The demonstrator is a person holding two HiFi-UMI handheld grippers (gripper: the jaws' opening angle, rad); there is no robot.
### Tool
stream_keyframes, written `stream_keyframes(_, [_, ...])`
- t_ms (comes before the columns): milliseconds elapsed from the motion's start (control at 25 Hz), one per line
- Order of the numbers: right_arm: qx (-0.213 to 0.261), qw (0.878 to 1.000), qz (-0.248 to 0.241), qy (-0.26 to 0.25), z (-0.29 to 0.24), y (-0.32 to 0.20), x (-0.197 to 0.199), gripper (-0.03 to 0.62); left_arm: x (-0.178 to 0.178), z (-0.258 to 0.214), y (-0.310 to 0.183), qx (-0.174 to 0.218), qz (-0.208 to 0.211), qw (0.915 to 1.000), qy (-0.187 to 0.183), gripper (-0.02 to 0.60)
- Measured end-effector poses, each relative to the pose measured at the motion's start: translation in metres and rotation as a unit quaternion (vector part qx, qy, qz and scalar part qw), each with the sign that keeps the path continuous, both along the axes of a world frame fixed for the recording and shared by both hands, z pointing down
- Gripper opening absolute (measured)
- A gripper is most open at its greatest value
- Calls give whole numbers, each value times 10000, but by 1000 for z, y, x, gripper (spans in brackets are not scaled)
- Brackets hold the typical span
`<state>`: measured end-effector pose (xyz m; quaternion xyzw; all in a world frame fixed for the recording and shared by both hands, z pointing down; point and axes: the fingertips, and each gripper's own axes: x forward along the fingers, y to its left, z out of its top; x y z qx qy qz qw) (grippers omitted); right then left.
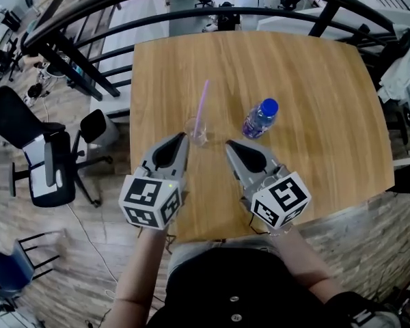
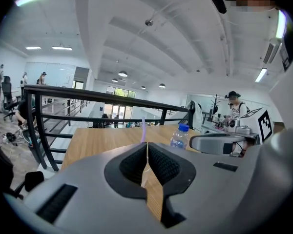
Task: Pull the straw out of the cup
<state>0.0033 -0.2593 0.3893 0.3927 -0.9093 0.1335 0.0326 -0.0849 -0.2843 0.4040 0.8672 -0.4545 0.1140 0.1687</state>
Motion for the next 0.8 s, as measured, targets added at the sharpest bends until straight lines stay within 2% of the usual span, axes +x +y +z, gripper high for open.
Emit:
stream_keyframes(200, [-119, 9999, 4, -42, 11, -7, -4, -2, -1, 8, -20, -60, 98, 9999, -105, 18])
stream_keyframes(320, [-184, 9998, 41, -44, 19, -13, -6, -2, 3, 17, -28, -168, 260, 9994, -147, 78])
stream_keyframes(480, [-266, 9995, 136, -68, 27, -24, 2, -2, 13, 31, -41, -318, 401, 9984, -254, 95])
stream_keyframes(600, [-346, 9992, 194, -73, 36, -30, 7, -2, 20, 45, -49, -506, 629, 9958, -434, 151])
stream_keyframes(680, [-433, 9987, 240, -84, 41, -33, 9, -2, 22, 52, -53, -587, 767, 9937, -576, 156])
stream_keyframes(800, [-521, 9982, 275, -118, 47, -35, 11, -2, 27, 56, -62, -644, 850, 9925, -601, 156])
